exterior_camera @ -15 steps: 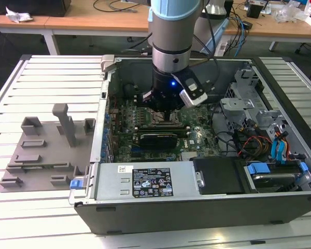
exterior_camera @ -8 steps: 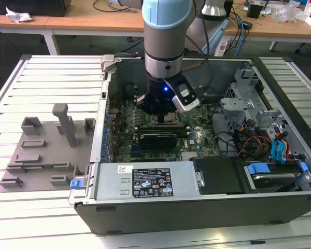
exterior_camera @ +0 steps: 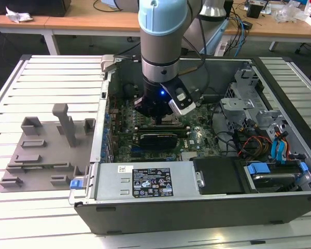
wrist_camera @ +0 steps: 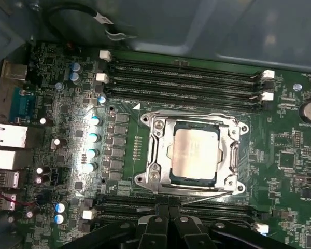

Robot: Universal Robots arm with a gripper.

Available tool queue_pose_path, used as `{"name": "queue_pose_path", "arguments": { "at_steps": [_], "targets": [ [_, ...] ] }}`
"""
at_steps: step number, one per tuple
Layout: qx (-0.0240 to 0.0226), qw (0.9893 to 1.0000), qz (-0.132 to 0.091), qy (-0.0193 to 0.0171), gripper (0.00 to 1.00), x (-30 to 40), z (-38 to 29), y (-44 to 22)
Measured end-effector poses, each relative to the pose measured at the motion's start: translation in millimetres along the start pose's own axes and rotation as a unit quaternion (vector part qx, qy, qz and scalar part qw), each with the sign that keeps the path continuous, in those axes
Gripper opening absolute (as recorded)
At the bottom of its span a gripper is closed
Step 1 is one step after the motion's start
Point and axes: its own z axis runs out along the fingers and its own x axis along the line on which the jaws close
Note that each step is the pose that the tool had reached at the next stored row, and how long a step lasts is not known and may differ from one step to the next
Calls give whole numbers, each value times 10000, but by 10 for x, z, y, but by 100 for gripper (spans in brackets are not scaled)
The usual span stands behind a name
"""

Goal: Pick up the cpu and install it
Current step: 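Install the second cpu locking lever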

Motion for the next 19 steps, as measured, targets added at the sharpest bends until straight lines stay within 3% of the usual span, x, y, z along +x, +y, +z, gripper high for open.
{"name": "queue_pose_path", "arguments": {
  "at_steps": [6,10,14,16,19],
  "targets": [
    [-2,10000,1,-1,11,14,95,-7],
    [-25,10000,1,-3,11,55,114,-5],
    [-114,9999,3,-10,11,179,138,3],
    [-143,9999,3,-13,11,220,150,6],
    [-235,9997,1,-19,11,253,167,13]
  ]
}}
